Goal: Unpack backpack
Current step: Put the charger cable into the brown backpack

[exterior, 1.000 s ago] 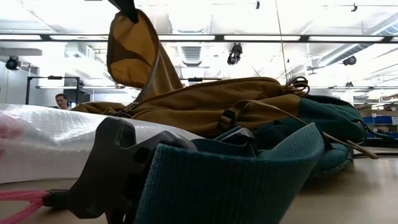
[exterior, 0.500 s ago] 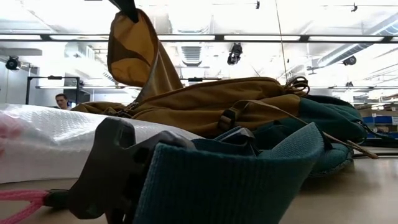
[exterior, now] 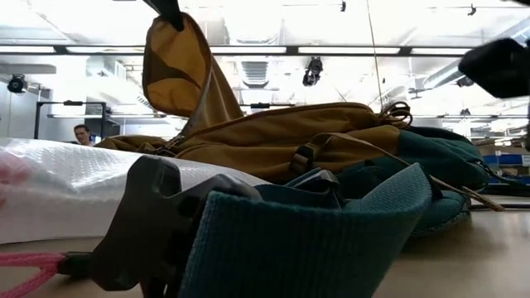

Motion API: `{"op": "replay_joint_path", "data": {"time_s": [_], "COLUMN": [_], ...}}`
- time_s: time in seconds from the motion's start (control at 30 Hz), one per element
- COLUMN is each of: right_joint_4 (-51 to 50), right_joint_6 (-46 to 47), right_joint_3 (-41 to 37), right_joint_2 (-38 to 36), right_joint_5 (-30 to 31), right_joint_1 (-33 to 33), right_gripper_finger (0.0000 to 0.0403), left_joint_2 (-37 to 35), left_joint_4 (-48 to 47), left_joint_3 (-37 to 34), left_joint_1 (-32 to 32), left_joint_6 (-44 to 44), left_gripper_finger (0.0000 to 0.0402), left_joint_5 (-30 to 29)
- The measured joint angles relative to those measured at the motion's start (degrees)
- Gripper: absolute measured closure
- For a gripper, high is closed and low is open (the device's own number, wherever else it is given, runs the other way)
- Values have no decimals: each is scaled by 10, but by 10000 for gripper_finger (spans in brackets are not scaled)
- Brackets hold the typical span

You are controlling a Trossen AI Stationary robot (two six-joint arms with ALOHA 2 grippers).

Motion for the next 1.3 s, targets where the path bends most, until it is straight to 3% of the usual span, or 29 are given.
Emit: {"op": "replay_joint_path", "data": {"time_s": [0.1, 0.23, 0.37, 0.5, 0.73, 0.83, 0.97, 1.3], "right_joint_4": [3, 3, 50, 182, 234, 314, 438, 541], "right_joint_6": [-15, -67, -69, -60, -16, -11, 9, -7], "right_joint_3": [17, 18, -4, -35, -98, -142, -192, -253], "right_joint_2": [-3, -2, 12, 28, 33, 33, 35, 85], "right_joint_5": [-27, -139, -165, -146, -61, -59, -52, 19], "right_joint_1": [2, 13, 32, 39, 50, 61, 86, 107], "right_gripper_finger": [402, 402, 399, 359, 260, 236, 230, 277], "left_joint_2": [0, -1, 0, 0, 0, 0, 0, 0], "left_joint_4": [-10, -11, -6, -2, -1, 4, 10, 28], "left_joint_3": [-2, -11, -27, -40, -44, -44, -44, -45], "left_joint_1": [0, -1, -1, -1, -11, -12, -12, -11], "left_joint_6": [-10, -20, -25, -31, -32, -36, -36, -36], "left_gripper_finger": [402, 402, 402, 402, 402, 401, 402, 402], "left_joint_5": [3, 3, 3, 22, 38, 38, 38, 36]}}
